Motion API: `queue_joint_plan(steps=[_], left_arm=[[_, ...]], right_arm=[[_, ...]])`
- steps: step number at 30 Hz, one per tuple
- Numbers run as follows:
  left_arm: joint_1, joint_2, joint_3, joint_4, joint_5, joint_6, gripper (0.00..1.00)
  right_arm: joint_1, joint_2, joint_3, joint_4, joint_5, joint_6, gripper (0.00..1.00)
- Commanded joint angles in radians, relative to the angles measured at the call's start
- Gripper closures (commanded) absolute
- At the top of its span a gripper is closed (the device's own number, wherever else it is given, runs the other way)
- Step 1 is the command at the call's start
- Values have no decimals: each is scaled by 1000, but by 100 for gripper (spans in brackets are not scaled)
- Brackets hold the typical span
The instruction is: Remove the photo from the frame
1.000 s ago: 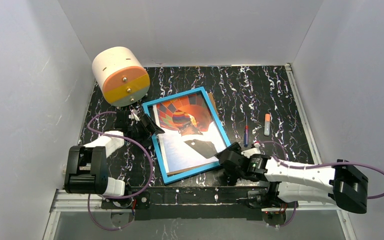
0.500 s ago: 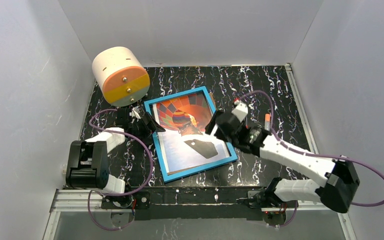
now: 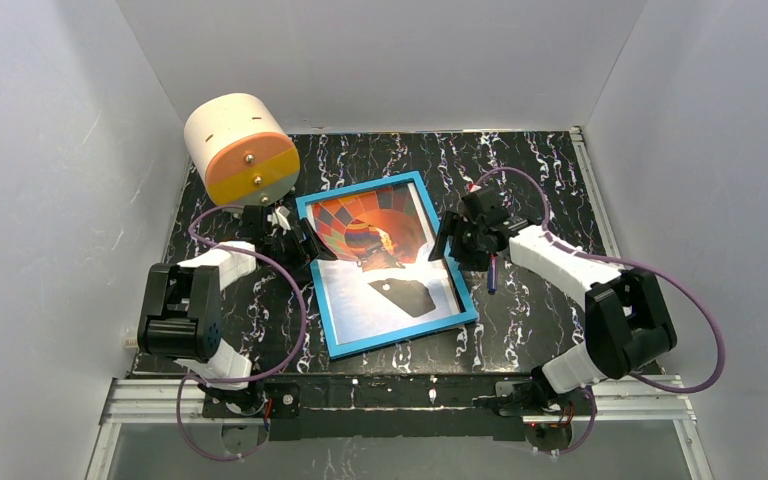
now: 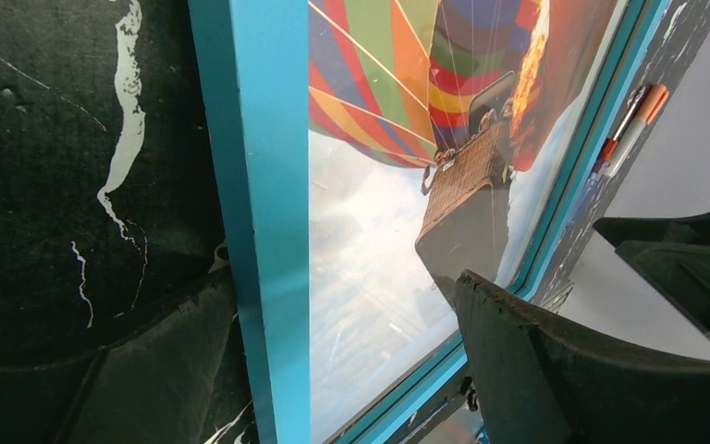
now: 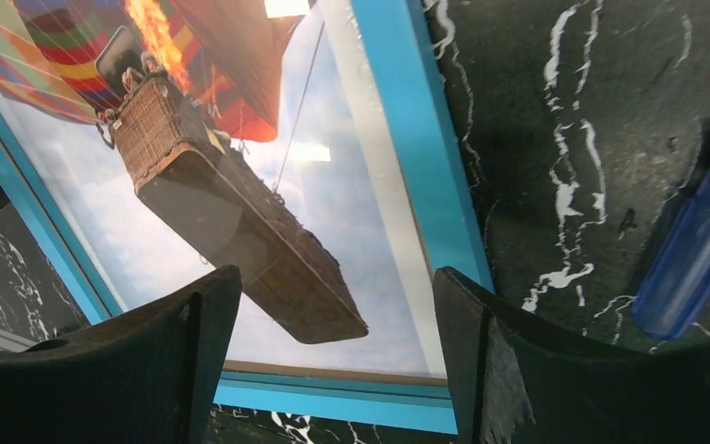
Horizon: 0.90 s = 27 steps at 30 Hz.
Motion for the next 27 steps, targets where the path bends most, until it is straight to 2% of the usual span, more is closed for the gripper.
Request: queue_joint_plan(steps=[1,4,9,21,24,27], left_arm=[[-9,65,-29,-121,-139,97,12],[-9,61,-26,-127,-137,101,11],[-9,73,-20,-137,-122,119,11],[-23,128,1,-139,-69,139,13],[-26,130,6,-143,-79,139,13],[-26,89,9,-169,-164,130,15]], right_arm=[[-69,6,15,4,-65,-79,15],[-96,53,23,-23,-89,-109,18],[-98,84,-40,41,-179,-131,22],[-98,73,-146,58,-189,-109,40],[-98,50,-183,67,-187,-90,42],[-98,34,-201,73,-149,-80,42]])
